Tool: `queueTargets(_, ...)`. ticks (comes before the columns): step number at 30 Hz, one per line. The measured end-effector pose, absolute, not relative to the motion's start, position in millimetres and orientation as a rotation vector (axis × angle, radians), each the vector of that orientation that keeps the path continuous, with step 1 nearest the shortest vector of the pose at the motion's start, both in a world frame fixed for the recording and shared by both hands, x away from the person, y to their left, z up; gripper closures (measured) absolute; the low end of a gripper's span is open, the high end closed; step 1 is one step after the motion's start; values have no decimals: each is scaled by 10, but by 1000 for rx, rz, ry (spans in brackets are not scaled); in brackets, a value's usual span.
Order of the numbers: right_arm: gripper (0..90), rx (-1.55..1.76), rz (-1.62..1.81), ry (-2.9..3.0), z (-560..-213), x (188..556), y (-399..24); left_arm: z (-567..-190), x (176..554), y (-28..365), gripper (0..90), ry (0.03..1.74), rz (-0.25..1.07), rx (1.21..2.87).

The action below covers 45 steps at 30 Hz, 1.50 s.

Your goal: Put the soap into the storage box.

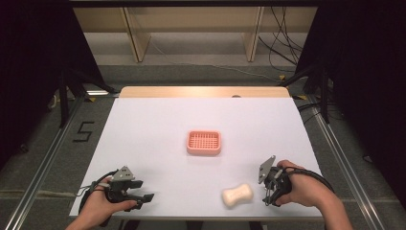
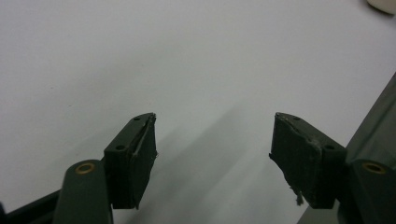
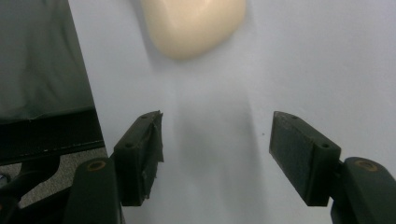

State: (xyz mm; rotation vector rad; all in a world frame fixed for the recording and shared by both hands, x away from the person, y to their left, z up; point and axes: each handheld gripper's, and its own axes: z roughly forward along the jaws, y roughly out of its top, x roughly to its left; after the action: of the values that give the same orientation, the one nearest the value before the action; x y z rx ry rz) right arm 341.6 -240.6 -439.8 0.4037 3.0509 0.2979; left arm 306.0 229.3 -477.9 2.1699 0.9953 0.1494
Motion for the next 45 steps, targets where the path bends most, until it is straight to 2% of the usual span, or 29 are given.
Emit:
queueTargets(7, 325, 373, 266, 3043, -4379, 3441, -2331, -4773, 3049, 2290, 306, 991, 160, 2156)
queueTargets(45, 315, 75, 157, 3099, -4376, 3521, -1831, -4756, 3050, 2292, 306, 981, 161, 2162)
